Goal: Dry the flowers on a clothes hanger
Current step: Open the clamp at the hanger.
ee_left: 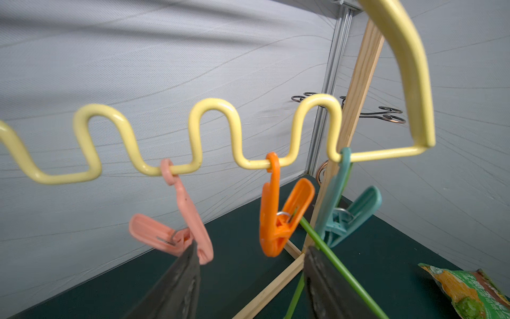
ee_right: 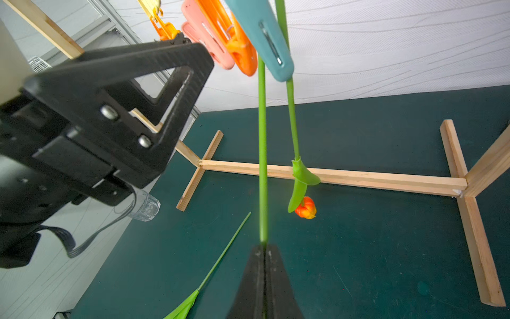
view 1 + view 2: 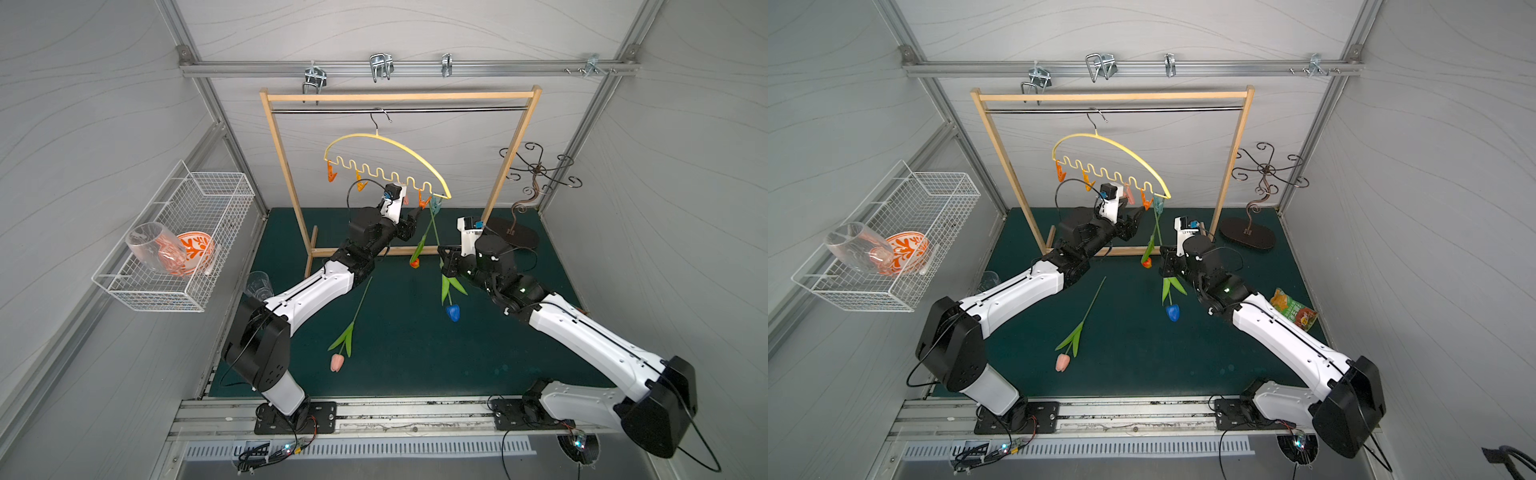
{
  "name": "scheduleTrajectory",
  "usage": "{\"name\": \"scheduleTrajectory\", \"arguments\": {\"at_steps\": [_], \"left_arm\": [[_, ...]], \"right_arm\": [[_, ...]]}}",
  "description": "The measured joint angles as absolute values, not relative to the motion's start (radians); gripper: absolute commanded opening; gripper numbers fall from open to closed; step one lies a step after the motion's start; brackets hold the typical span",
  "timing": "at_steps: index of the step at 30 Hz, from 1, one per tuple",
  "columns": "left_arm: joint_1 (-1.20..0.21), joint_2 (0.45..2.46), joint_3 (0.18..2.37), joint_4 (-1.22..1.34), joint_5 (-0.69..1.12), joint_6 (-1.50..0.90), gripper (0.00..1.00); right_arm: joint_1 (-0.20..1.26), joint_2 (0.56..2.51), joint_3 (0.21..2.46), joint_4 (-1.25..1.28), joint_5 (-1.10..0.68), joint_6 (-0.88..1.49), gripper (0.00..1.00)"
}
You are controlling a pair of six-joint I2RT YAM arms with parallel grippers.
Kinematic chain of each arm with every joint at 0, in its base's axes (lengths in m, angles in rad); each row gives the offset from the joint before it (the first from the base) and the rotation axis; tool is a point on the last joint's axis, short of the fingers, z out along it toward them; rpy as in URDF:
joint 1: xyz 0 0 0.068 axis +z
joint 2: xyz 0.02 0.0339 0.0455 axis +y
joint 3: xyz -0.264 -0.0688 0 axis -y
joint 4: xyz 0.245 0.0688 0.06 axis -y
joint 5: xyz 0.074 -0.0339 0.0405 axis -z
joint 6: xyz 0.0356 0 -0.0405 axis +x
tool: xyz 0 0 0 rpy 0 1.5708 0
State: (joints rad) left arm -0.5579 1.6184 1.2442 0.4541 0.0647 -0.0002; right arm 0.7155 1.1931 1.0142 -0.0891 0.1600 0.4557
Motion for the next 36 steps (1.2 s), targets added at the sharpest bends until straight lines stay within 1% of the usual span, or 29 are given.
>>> {"name": "scheduleTrajectory", "arguments": {"at_steps": [12,18,31,36], "left_arm": [[-0.562,1.620,1.248,0.453,0.082,-0.009,0.62],[-0.579,1.640,1.301,0.448,0.064,0.013,0.58],[-0.598,1.708,1.367,0.400,0.036,0.058,0.58],[-0.612,1.723,1.391,0.374,0.028,0.078,0.56]], "right_arm": [[0.715,1.193,1.014,-0.090,0.155,0.456,0.00],[0.715,1.193,1.014,-0.090,0.154,0.456,0.00],[0.715,1.193,1.014,-0.090,0.151,0.455,0.00],[0.715,1.193,1.014,-0.090,0.151,0.455,0.00]]}}
